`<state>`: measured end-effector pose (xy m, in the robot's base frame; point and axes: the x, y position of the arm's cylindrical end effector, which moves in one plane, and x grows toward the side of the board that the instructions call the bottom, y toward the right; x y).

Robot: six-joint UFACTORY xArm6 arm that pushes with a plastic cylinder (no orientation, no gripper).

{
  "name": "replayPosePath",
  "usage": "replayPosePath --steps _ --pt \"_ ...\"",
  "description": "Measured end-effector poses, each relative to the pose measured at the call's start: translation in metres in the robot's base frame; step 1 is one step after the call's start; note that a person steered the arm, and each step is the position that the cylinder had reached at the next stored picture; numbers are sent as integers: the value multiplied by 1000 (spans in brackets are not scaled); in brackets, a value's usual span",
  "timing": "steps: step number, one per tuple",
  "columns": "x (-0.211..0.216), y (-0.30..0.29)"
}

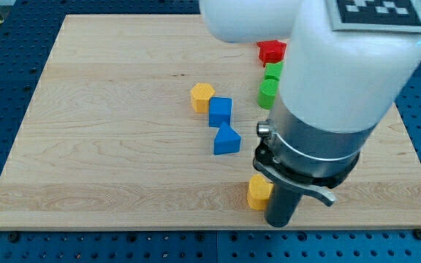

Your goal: Slide yellow heart closer to blue triangle

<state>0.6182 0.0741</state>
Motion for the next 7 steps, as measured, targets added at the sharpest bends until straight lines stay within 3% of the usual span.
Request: replayPosePath --steps 3,5,7 --pt "-35 -22" --pt "-32 -34" --pt "-9 45"
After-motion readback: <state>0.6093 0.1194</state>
